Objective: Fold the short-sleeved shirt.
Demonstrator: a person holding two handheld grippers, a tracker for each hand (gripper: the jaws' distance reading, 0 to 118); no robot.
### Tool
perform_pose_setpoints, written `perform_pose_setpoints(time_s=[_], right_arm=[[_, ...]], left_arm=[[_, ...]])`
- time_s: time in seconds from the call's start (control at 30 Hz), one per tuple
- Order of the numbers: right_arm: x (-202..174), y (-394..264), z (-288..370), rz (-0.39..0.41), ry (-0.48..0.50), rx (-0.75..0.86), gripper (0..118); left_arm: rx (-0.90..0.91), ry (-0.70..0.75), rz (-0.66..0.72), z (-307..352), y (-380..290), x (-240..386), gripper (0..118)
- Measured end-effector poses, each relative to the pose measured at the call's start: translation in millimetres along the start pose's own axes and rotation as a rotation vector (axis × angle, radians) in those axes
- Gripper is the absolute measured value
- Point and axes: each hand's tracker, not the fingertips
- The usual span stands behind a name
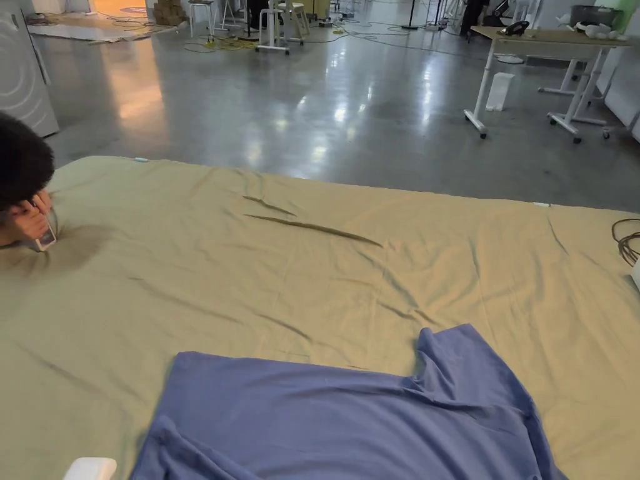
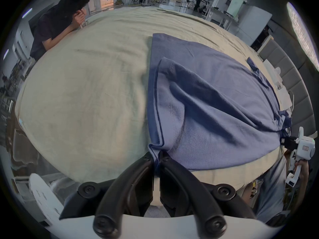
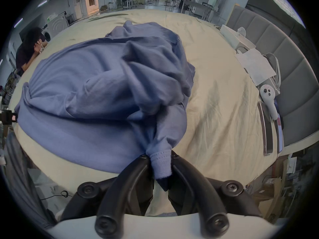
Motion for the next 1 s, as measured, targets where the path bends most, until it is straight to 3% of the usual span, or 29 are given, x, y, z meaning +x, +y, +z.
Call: perform_pose_setpoints(time_s=[0.13,0.17,0.23,0.3,0.33,0.37,0.4,0.67,0.73,0.77,0.83,1.0], right_arm=[[-0.5,4.5,7.0,0.001,-0.011,0.021,19],[0.4,5.9,12.8,-0.015,-0.013,0.028,27],[2.3,9.7,28.7,-0.051,-0.025,0.085,60],[4.6,17.9,47.1,-0.074,-0.032,0.174,74],[4.9,23.5,56.4,-0.088,-0.028,0.222,93],[4.6,30.1,66.6,-0.105,-0.023,0.282,102],[4.1,36.1,76.1,-0.115,-0.007,0.346,102],[-16.9,82.0,132.8,-0.152,-0.003,0.795,102],[-25.4,88.6,143.6,-0.151,-0.002,0.883,97],[-29.8,91.1,148.8,-0.144,-0.004,0.917,89],[-39.1,95.9,156.5,-0.140,-0.021,0.985,51],[-54.4,106.0,164.2,-0.154,-0.023,1.032,0]], left_arm=[[-0.005,0.013,-0.015,-2.3,-0.8,4.2,6],[-0.005,0.014,-0.013,1.9,-0.3,4.8,8],[-0.001,0.013,-0.014,12.0,2.9,7.3,15],[0.049,0.025,-0.039,24.6,9.2,12.7,19],[0.095,0.020,-0.056,33.7,13.9,16.6,28],[0.144,0.013,-0.057,41.9,19.3,20.5,43],[0.189,0.006,-0.051,49.8,25.5,24.3,56],[0.658,-0.096,-0.049,113.3,67.0,78.1,57],[0.755,-0.086,-0.041,125.4,69.8,92.7,57],[0.793,-0.081,-0.036,129.4,69.7,98.4,57],[0.870,-0.062,-0.044,136.9,68.7,109.4,54],[0.979,-0.003,-0.098,147.5,64.0,127.5,4]])
